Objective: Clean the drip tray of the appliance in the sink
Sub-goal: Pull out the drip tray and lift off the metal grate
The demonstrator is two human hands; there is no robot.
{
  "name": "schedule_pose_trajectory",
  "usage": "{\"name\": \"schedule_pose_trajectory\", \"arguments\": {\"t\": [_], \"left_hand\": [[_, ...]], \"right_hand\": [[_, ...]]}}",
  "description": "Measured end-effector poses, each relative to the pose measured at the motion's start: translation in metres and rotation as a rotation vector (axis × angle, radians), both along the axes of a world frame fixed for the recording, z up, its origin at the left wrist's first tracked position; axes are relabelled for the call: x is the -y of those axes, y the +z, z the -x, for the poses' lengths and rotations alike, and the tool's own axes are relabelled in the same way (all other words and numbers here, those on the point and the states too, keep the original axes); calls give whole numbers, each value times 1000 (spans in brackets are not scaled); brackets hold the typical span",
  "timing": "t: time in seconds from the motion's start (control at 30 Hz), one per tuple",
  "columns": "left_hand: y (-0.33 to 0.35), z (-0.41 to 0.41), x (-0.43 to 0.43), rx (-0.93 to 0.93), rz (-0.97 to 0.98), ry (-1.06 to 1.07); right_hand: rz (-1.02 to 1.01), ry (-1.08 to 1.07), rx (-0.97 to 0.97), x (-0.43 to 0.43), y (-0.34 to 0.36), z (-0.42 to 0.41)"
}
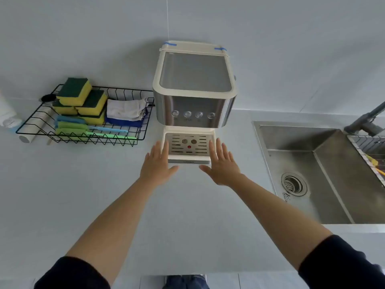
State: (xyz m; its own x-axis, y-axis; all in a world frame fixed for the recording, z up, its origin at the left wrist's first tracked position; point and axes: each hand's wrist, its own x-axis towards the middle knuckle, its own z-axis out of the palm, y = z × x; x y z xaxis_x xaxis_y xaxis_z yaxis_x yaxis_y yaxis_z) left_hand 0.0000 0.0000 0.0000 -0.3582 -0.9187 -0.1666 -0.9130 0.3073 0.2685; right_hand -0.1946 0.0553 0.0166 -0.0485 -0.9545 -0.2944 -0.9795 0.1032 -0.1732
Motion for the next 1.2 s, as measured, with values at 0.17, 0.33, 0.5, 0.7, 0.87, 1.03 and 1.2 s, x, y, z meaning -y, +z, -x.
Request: {"name": "schedule_pose_trajectory", "arguments": {"t": [0.17, 0.33, 0.5, 0.7, 0.87, 1.03, 1.2], "left_hand": [[-7, 8, 22, -108, -134, 73], [-16, 14, 41, -178, -247, 113], [-28, 21, 53, -213, -241, 116], [-36, 22, 61, -212, -232, 155], [-39, 21, 68, -235, -234, 170], [-38, 19, 65, -277, -227, 189], [-33, 15, 53, -301, -203, 188]], "right_hand": [[-18, -48, 92, 23, -17, 2], [-3, -90, 187, 44, -30, 2], [-2, -147, 255, 62, -39, 5], [-14, -209, 312, 72, -48, 7], [10, -267, 341, 75, -53, 9], [53, -338, 417, 77, -59, 8], [84, -341, 446, 65, -59, 7]]}}
